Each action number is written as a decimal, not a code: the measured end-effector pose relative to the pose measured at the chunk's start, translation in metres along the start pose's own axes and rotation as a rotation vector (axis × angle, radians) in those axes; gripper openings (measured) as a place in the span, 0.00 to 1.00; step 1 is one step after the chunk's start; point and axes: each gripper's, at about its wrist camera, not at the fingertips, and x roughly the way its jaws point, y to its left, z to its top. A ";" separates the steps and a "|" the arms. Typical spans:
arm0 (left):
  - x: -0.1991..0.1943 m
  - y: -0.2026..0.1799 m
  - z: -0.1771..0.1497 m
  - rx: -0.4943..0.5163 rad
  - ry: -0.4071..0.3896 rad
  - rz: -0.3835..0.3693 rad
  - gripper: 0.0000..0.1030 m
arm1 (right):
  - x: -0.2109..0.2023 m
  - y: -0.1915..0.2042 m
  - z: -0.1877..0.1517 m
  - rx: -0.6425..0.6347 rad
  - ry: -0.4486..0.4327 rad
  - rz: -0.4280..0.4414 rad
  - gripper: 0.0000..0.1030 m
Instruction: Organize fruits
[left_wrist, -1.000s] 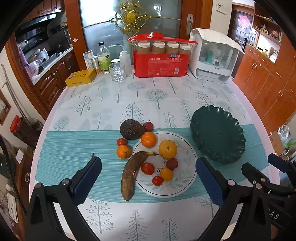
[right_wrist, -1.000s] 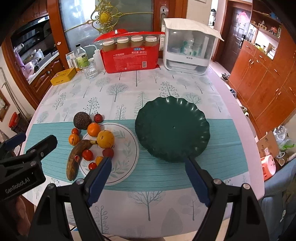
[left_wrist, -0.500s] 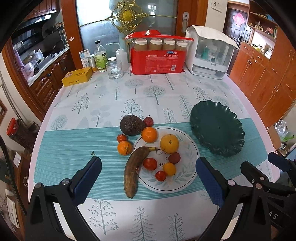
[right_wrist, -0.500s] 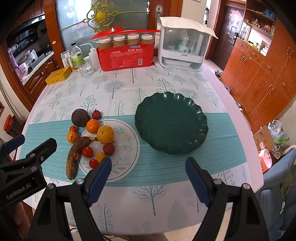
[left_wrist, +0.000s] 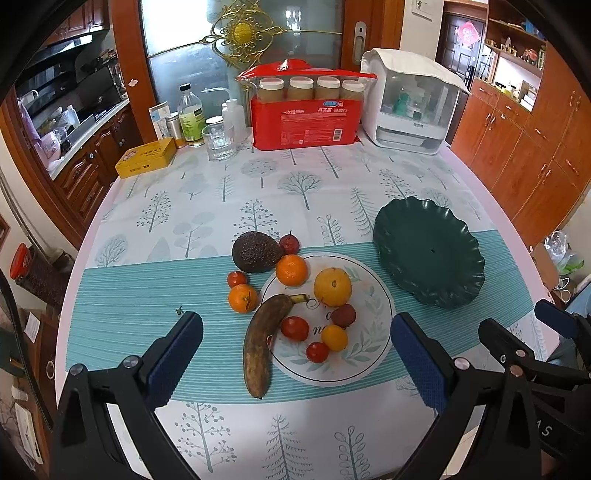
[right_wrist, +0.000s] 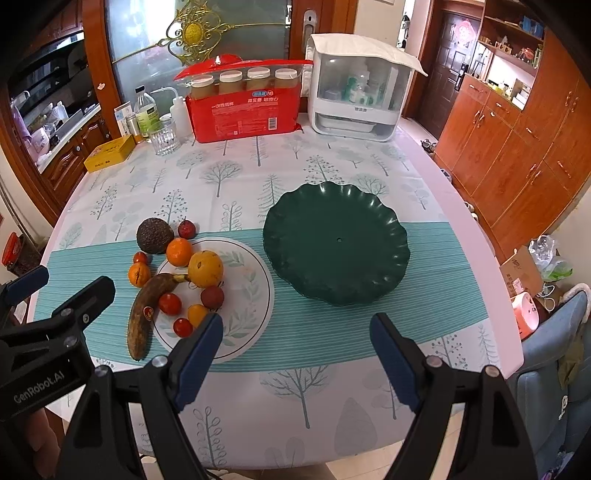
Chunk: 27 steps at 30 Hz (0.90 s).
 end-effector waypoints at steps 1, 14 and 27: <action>0.001 -0.001 0.000 0.000 0.000 -0.001 0.98 | 0.000 0.000 0.000 0.001 0.000 -0.002 0.80; 0.007 0.001 0.003 0.007 0.011 -0.013 0.98 | 0.000 0.004 0.000 0.003 -0.002 -0.021 0.80; 0.009 0.011 0.003 -0.009 0.014 -0.029 0.98 | -0.004 0.014 -0.002 -0.005 -0.011 -0.029 0.80</action>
